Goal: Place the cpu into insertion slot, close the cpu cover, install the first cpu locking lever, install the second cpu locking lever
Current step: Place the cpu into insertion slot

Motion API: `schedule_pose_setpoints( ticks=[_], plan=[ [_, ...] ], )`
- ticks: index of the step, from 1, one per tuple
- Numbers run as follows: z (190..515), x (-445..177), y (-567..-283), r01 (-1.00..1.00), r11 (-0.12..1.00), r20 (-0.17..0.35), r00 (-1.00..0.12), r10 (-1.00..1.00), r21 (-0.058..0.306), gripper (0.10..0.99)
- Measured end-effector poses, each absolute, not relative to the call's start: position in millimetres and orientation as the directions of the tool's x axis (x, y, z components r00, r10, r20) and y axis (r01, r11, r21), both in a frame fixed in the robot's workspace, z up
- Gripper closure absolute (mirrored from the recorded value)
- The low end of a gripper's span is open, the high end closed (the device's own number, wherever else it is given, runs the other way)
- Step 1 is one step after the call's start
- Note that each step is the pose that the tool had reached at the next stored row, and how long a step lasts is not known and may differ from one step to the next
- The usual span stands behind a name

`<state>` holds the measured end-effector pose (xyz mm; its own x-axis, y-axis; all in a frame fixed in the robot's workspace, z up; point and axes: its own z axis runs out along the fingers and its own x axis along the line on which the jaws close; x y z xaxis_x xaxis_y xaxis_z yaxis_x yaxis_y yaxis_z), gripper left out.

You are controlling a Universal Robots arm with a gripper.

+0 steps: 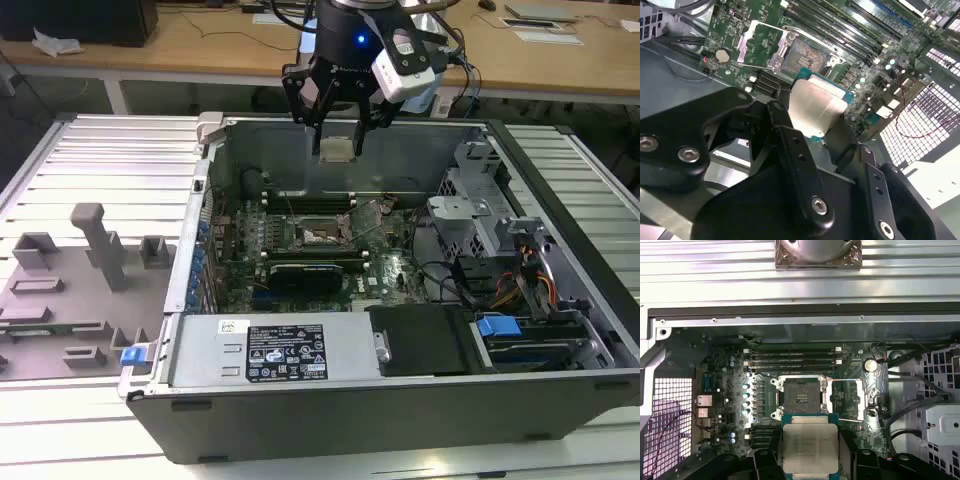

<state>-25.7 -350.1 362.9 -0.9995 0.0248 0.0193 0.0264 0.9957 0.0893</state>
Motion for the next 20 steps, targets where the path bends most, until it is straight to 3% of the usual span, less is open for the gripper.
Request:
schedule_pose_setpoints(
  ticks=[20],
  plan=[
    [350, -26, -350, 0.026, 0.996, 0.019, -1.000, 0.025, 0.089, 0.549]
  ],
)
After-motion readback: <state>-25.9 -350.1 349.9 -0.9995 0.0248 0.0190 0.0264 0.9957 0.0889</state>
